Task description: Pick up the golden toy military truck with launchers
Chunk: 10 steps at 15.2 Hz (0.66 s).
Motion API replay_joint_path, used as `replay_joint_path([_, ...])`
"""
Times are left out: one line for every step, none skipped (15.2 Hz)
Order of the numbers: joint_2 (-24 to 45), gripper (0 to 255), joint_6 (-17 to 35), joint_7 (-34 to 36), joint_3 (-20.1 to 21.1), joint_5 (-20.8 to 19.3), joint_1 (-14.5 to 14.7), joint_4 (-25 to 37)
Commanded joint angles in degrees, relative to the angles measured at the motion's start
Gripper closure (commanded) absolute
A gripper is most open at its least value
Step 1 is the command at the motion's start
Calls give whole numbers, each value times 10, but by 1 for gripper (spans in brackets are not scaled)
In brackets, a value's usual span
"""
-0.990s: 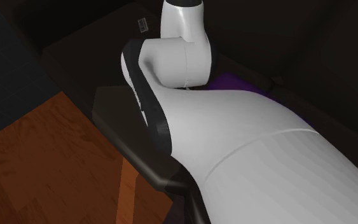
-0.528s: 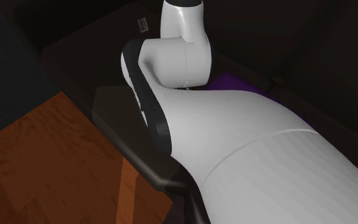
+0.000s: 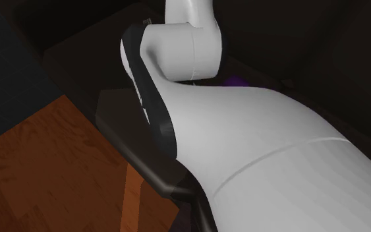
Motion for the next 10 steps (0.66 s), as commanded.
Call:
replay_joint_path([-5,255,-16,-1,1,2,0,13])
replay_joint_path([-5,255,-23,0,1,2,0,19])
replay_joint_path([-6,255,-31,0,1,3,0,26])
replay_joint_path([-7,255,-38,0,1,3,0,33])
replay_joint_path([-7,255,-46,0,1,3,0,40])
replay_joint_path([-7,255,-53,0,2,3,1,48])
replay_joint_path([-7,255,-61,1,2,3,1,55])
replay_joint_path([-7,255,-69,1,2,3,1,63])
replay_joint_path([-7,255,-70,1,2,3,1,64])
replay_joint_path([-7,255,-70,1,2,3,1,64])
